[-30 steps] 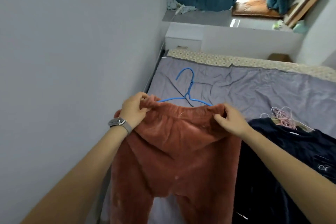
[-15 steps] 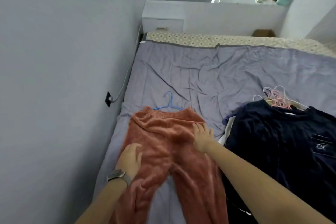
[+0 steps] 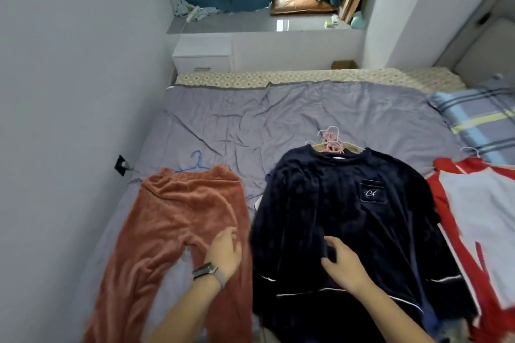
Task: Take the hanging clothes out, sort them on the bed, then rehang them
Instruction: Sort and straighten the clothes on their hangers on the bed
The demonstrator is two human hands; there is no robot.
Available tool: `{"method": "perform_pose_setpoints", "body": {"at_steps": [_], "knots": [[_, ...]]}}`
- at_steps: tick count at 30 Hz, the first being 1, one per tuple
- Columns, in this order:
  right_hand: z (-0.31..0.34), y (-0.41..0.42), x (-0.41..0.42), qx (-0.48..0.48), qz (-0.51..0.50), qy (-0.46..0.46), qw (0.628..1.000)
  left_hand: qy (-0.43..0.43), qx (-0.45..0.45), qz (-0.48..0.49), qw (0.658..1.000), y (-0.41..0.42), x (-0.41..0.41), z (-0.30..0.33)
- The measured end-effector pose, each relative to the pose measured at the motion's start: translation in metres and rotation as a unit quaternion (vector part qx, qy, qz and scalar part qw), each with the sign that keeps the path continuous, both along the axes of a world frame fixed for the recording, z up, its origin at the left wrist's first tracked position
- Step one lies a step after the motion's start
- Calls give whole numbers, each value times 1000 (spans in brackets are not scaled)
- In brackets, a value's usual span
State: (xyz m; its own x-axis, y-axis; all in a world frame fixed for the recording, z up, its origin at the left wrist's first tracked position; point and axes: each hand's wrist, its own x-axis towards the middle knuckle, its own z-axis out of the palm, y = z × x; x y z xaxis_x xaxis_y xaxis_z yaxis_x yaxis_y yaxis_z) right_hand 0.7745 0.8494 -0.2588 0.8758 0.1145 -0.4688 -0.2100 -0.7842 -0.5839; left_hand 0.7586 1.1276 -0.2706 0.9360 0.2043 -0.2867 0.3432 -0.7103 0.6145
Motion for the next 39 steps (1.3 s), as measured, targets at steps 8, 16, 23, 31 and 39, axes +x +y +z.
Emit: {"method": "perform_pose_setpoints", "body": {"at_steps": [8,16,23,31,39], "knots": [[74,-160,-26,-6,-62,-51,997,18,-66,-130,989,-203,-10,51],[56,-204,-63,-20,-63,16,998,49,-41,-161,985,-199,-1,56],[53,-235,-11,-7,-51,-3,999,54,-21,-128,990,-229,21,56],[35,-346,103,-19,9,-21,1000,81,-18,-91,992,-327,81,45],[-20,-446,198,-43,64,28,997,68,162,-147,973,-419,149,26]]}}
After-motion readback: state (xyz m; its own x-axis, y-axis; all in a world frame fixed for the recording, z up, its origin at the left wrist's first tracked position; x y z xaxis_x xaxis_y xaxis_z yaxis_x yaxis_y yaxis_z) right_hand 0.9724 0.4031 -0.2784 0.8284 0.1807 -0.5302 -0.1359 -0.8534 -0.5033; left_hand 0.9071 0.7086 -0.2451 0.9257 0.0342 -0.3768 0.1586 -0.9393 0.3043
